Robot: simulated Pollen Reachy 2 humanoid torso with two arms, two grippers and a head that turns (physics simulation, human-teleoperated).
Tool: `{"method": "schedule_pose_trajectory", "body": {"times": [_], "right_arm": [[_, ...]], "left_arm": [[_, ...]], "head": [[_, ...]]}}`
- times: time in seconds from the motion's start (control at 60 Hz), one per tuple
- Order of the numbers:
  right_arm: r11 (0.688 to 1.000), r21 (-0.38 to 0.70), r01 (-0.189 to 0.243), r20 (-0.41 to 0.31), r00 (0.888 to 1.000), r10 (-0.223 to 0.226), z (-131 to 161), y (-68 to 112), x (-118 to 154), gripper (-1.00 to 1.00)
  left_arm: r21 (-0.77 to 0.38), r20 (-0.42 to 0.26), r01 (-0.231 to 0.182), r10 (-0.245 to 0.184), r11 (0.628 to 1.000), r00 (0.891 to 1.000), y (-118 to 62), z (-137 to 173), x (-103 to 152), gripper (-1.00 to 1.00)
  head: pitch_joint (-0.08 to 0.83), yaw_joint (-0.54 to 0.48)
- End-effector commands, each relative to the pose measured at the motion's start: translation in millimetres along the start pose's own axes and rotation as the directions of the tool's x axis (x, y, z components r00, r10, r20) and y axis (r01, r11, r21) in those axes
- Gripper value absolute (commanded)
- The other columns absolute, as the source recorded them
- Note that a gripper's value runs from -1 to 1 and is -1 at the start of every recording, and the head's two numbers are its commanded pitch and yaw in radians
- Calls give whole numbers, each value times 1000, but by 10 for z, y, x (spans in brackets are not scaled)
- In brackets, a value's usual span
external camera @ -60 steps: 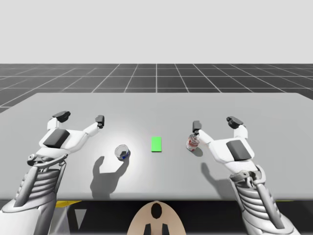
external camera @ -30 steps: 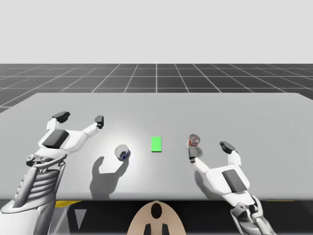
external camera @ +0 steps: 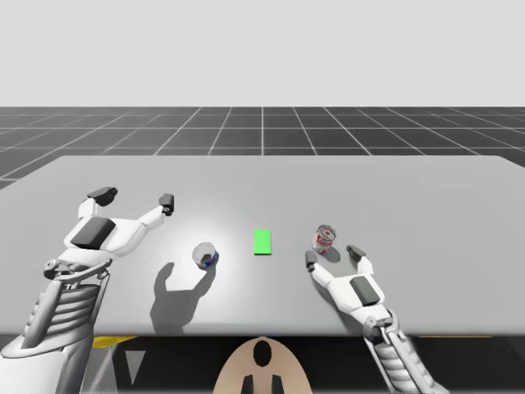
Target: Look at the card. If it is red, pick the object on the left. If it is green, pick the object on the right.
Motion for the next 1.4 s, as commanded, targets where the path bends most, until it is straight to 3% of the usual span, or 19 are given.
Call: {"method": "schedule_pose_trajectory", "body": {"times": [0.017, 0.117, 0.55, 0.583, 0.6, 0.617, 0.633, 0.65, 0.717, 0.983, 1.167, 1.267, 1.4], "right_arm": [[997, 9, 72, -43, 997, -71, -154, 134, -59, -1000], [999, 10, 52, -39, 998, -52, -289, 138, -8, -1000], [996, 37, 81, -76, 994, -78, -613, 143, 14, -1000], [996, 33, 80, -77, 994, -77, -609, 142, 6, -729], [997, 30, 76, -78, 994, -73, -603, 143, 2, -469], [997, 22, 72, -74, 995, -70, -596, 140, -8, 177], [997, 23, 74, -75, 995, -72, -596, 140, -8, 336], [997, 23, 74, -76, 994, -72, -594, 138, -9, 677], [997, 11, 73, -75, 995, -72, -581, 131, -12, 937], [997, 11, 72, -78, 994, -71, -569, 129, -17, 991], [997, 16, 70, -75, 995, -69, -559, 132, -20, 969], [997, 19, 77, -72, 995, -75, -538, 151, 4, 982], [996, 32, 80, -32, 996, -79, -476, 189, 259, 979]], "left_arm": [[0, 0, 0, 0, 1000, 1000, 0, 0, 0, -1000], [0, 0, 0, 0, 1000, 1000, 0, 0, 0, -1000], [2, 3, -7, 7, 1000, 1000, 12, 8, 5, -1000], [2, 3, -7, 7, 1000, 1000, 11, 9, 5, -1000], [2, 3, -7, 7, 1000, 1000, 12, 8, 5, -1000], [2, 3, -7, 7, 1000, 1000, 13, 7, 4, -1000], [2, 3, -7, 7, 1000, 1000, 13, 7, 4, -1000], [2, 3, -7, 7, 1000, 1000, 12, 7, 4, -1000], [2, 3, -7, 7, 1000, 1000, 13, 6, 4, -1000], [2, 1, -4, 4, 1000, 1000, 5, -2, -3, -1000], [2, -1, -3, 3, 1000, 1000, -3, -4, -8, -1000], [2, -1, -3, 3, 1000, 1000, -3, -4, -8, -1000], [-3, -4, 0, 0, 1000, 1000, 1, -7, -14, -1000]], "head": [[647, -239], [646, -245], [655, -247], [655, -247], [655, -247], [655, -248], [654, -249], [654, -249], [653, -252], [578, -269], [364, -288], [320, -297], [288, -308]]}}
